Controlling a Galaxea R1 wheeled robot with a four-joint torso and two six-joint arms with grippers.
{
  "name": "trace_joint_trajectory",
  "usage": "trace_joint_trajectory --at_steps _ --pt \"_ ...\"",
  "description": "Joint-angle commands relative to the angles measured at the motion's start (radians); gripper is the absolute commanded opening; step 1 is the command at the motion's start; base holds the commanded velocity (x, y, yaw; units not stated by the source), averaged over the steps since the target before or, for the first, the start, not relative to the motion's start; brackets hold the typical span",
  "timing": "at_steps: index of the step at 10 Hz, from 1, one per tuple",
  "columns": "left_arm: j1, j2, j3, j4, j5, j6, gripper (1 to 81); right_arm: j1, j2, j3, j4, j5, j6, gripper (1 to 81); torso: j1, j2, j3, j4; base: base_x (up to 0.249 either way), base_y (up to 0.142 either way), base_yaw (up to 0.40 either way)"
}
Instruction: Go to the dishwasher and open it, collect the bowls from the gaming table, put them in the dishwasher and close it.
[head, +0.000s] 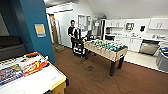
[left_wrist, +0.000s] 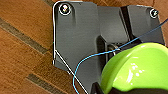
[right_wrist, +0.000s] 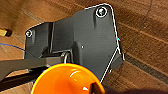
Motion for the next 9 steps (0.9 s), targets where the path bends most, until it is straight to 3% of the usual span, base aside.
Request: trace_joint_trajectory --at_steps 1,9 --pt "-0.032 -0.046 0.061 -0.002 0.031 -0.010 1.0 0.041 -0.016 0.003 -0.003 -0.046 0.002 1.0 0.000 0.000 0.000 0.000 0.000 0.000 -0.400" --pt "-0.032 -0.029 0.054 0.004 0.031 -0.008 1.0 0.036 -0.013 0.003 -0.005 -0.046 0.002 1.0 0.000 0.000 0.000 0.000 0.000 0.000 -0.400"
